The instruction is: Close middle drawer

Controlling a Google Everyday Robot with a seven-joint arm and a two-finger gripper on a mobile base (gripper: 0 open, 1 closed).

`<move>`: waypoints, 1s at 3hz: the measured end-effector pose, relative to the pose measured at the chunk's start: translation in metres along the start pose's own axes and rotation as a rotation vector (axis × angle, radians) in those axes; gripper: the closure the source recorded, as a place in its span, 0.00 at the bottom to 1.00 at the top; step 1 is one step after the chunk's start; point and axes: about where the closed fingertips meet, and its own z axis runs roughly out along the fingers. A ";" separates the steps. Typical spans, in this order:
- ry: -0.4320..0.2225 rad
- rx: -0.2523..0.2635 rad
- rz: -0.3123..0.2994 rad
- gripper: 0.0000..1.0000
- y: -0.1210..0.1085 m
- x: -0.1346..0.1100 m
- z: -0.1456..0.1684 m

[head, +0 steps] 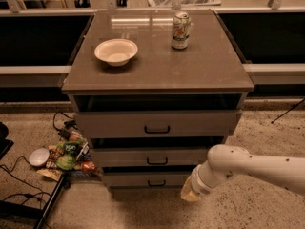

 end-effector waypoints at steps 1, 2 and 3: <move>0.159 -0.083 0.062 1.00 0.083 0.020 -0.043; 0.272 -0.047 0.147 1.00 0.127 0.046 -0.103; 0.311 0.041 0.142 0.85 0.125 0.040 -0.147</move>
Offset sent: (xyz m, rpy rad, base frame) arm -0.1350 -0.1435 0.2520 -0.4938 -0.0720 -0.2418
